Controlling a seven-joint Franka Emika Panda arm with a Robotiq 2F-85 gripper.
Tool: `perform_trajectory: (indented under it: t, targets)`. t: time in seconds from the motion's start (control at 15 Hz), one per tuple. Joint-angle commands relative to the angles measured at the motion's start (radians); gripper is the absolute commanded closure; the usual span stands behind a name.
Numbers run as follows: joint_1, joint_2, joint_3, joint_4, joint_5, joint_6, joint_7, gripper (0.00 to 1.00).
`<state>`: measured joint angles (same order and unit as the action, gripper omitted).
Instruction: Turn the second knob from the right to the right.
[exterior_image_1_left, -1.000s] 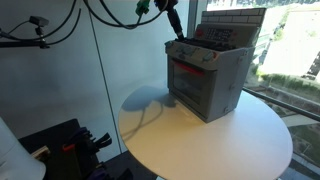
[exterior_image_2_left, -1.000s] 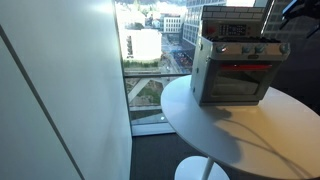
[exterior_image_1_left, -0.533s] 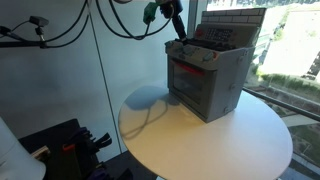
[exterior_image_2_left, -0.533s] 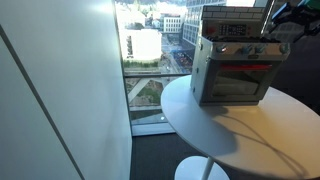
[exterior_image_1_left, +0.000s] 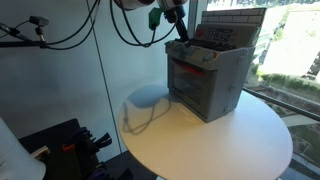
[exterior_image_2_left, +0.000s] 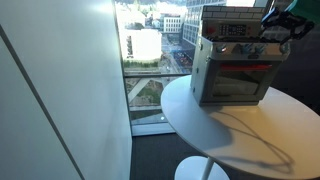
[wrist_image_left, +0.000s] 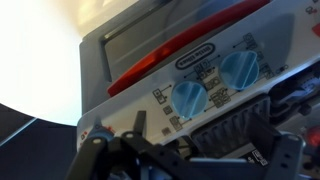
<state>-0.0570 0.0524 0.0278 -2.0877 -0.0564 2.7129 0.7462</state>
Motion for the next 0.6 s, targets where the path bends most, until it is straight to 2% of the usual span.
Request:
perform_trajectory:
  t: [0.0, 0.53]
  targets:
    - [0.032, 0.047, -0.028, 0.047, 0.002, 0.029, 0.018, 0.0]
    - [0.02, 0.081, -0.007, 0.056, 0.029, 0.078, 0.007, 0.0]
